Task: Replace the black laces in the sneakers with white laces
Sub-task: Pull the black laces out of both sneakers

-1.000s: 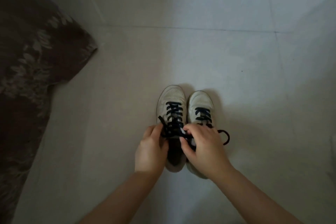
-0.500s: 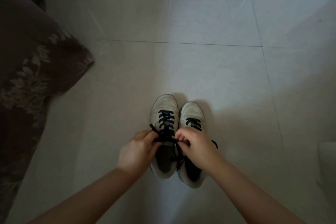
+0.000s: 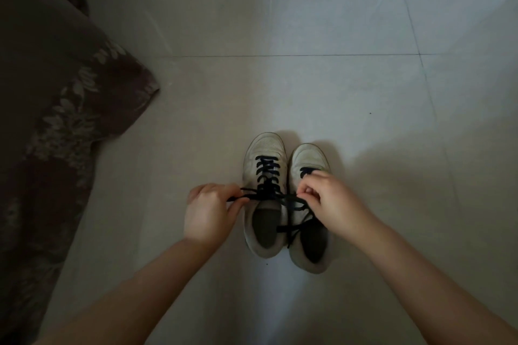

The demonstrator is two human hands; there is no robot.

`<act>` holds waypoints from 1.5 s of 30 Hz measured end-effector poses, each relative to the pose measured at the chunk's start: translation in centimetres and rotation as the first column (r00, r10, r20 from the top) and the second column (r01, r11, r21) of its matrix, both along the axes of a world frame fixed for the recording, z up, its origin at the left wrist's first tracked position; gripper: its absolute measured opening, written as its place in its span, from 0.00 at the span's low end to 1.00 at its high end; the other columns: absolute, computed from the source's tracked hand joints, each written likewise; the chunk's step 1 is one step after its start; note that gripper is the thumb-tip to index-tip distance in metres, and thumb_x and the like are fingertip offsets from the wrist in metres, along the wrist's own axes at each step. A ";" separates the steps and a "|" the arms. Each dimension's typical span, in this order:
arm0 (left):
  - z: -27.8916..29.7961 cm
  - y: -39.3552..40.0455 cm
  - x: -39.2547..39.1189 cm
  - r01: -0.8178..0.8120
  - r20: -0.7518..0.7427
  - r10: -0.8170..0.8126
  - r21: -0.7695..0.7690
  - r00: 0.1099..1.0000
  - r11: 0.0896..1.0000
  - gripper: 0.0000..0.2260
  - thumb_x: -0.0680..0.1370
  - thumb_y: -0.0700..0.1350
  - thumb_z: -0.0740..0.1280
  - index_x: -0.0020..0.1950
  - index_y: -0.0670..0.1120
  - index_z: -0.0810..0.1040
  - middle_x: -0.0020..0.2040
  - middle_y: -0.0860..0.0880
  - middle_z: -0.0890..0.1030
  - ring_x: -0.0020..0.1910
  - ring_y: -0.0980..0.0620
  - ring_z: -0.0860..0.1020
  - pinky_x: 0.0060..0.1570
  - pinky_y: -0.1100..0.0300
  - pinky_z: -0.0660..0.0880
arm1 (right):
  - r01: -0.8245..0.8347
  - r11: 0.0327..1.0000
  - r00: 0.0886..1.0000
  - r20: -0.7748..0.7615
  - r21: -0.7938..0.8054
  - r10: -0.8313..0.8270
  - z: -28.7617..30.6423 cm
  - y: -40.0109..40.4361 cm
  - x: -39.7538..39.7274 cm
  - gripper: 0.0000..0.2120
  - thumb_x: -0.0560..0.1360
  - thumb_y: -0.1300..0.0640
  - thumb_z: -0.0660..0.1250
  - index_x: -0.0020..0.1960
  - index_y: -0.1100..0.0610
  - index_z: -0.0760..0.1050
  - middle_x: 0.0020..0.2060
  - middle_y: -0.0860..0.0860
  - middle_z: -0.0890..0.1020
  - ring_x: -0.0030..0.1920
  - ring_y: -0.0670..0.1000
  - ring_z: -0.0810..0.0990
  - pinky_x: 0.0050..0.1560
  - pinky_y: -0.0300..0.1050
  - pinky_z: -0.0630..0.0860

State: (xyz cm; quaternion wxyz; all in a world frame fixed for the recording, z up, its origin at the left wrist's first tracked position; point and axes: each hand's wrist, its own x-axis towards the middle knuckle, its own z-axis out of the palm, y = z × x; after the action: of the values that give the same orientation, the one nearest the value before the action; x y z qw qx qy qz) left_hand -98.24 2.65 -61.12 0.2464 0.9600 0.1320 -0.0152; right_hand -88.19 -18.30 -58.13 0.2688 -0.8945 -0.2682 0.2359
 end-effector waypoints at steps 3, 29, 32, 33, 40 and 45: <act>-0.1 0.8 -0.2 -0.031 -0.018 0.031 -0.003 0.999 1.000 0.09 0.69 0.54 0.67 0.33 0.50 0.78 0.28 0.53 0.79 0.30 0.48 0.78 0.36 0.59 0.69 | 0.021 1.000 1.000 0.011 0.001 -0.021 0.2 -2.0 0.6 0.03 0.73 0.63 0.69 0.42 0.57 0.77 0.38 0.45 0.72 0.36 0.42 0.71 0.38 0.37 0.66; 1.0 5.3 -0.9 -0.345 -0.261 0.387 0.194 0.884 0.918 0.10 0.75 0.50 0.67 0.36 0.48 0.75 0.31 0.51 0.78 0.37 0.46 0.78 0.40 0.58 0.66 | 0.518 0.775 0.855 0.225 -0.361 -0.467 -0.2 -7.4 1.5 0.03 0.73 0.68 0.64 0.43 0.63 0.75 0.43 0.60 0.75 0.43 0.61 0.74 0.40 0.48 0.69; 0.7 3.8 -0.6 -0.178 -0.201 0.211 0.172 0.957 0.969 0.10 0.71 0.47 0.70 0.51 0.50 0.80 0.48 0.48 0.82 0.51 0.45 0.80 0.52 0.54 0.71 | 0.379 0.892 0.872 0.418 -0.246 -0.255 0.5 -4.0 0.5 0.10 0.67 0.67 0.65 0.47 0.63 0.77 0.43 0.60 0.77 0.45 0.63 0.75 0.41 0.52 0.74; 0.5 2.8 -0.4 -0.069 -0.170 0.091 0.133 0.981 0.989 0.15 0.70 0.48 0.69 0.56 0.50 0.79 0.52 0.49 0.82 0.53 0.45 0.79 0.56 0.51 0.71 | 0.274 0.946 0.879 0.443 -0.170 -0.175 0.7 -2.5 0.0 0.10 0.67 0.63 0.64 0.48 0.61 0.78 0.43 0.57 0.78 0.45 0.61 0.75 0.43 0.51 0.75; 1.6 -3.0 2.3 0.202 -0.071 -0.199 0.033 0.977 0.979 0.12 0.71 0.48 0.69 0.53 0.48 0.80 0.46 0.50 0.82 0.45 0.45 0.81 0.51 0.53 0.73 | -0.052 0.989 0.979 0.190 -0.139 0.078 -1.0 2.3 -2.0 0.09 0.73 0.58 0.68 0.53 0.57 0.76 0.46 0.51 0.79 0.48 0.53 0.76 0.42 0.43 0.65; 1.1 -2.6 2.1 0.028 -0.092 -0.053 -0.257 0.994 0.966 0.07 0.72 0.42 0.72 0.48 0.44 0.79 0.42 0.48 0.81 0.43 0.48 0.78 0.43 0.58 0.71 | 0.111 0.993 0.994 -0.004 0.046 -0.111 -0.8 1.2 -1.6 0.03 0.72 0.58 0.72 0.43 0.57 0.78 0.35 0.42 0.74 0.35 0.40 0.71 0.38 0.39 0.67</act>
State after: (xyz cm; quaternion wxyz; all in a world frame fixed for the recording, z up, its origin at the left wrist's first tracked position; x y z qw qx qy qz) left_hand -96.10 0.03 -59.98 0.3609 0.9209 0.1212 -0.0840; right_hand -89.83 -17.10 -58.91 0.3024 -0.9014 -0.2231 0.2151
